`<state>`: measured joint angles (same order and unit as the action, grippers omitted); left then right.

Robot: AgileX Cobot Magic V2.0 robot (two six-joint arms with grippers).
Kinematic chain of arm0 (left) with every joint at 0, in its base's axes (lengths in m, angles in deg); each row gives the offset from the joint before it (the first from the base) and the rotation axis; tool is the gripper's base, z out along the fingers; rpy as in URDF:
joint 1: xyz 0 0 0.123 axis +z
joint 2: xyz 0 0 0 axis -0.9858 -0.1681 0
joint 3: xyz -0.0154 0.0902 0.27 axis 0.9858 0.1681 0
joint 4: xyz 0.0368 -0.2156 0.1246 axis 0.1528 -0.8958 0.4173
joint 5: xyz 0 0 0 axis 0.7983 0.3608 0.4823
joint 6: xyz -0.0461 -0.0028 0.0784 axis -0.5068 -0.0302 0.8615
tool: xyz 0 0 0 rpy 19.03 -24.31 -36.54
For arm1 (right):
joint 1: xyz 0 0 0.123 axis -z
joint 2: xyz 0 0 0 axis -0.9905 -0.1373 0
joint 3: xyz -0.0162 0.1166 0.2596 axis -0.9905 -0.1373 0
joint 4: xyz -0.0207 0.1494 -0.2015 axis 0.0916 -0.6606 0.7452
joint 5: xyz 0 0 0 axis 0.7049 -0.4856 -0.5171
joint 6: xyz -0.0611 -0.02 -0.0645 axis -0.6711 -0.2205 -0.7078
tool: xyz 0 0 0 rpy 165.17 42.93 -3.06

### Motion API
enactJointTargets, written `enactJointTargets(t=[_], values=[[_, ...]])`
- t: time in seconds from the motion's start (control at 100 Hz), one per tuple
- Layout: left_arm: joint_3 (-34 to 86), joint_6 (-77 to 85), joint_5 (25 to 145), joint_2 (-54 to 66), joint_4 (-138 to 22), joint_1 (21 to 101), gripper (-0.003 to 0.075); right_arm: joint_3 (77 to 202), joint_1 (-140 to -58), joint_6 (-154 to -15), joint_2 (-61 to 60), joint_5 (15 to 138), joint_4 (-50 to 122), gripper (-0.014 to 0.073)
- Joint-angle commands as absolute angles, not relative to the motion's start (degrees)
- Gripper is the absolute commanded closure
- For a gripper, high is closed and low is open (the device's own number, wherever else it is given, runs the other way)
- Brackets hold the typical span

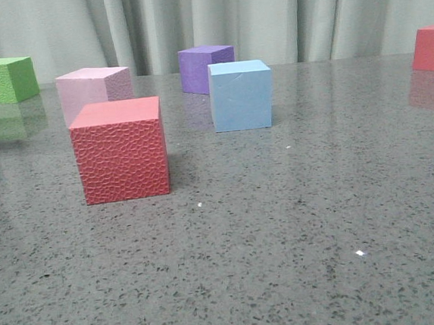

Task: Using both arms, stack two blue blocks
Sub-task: 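Lower the left gripper onto the other light-blue cube and close it, then carry the held light-blue cube with the left gripper over the placed cube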

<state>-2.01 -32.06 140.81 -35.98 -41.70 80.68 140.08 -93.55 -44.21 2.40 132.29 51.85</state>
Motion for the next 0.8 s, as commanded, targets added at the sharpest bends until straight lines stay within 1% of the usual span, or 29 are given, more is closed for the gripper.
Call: enactJointTargets(t=[0.0, 0.17, 0.51, 0.64, 0.79], values=[[-3.78, -32.51, 140.24, -33.38, -43.55, 80.32, 0.0395, 141.37, -93.12, -44.78, 3.18, 130.06, 52.58, -0.002], [-3.78, -32.51, 140.28, -33.38, -43.54, 80.32, 0.0466, 141.37, -93.12, -44.78, 3.18, 130.06, 52.58, -0.002], [-3.78, -32.51, 138.99, -33.38, -44.17, 80.32, 0.0573, 141.37, -93.12, -44.9, 3.18, 130.05, 52.61, -0.002], [-4.26, -32.71, 139.94, -33.38, -47.55, 80.32, 0.0594, 141.37, -93.12, -44.96, 3.18, 130.05, 52.61, -0.002], [-7.57, -38.14, 142.21, -33.38, -49.07, 80.32, 0.0596, 141.37, -93.12, -44.96, 3.18, 130.05, 52.61, -0.002]])
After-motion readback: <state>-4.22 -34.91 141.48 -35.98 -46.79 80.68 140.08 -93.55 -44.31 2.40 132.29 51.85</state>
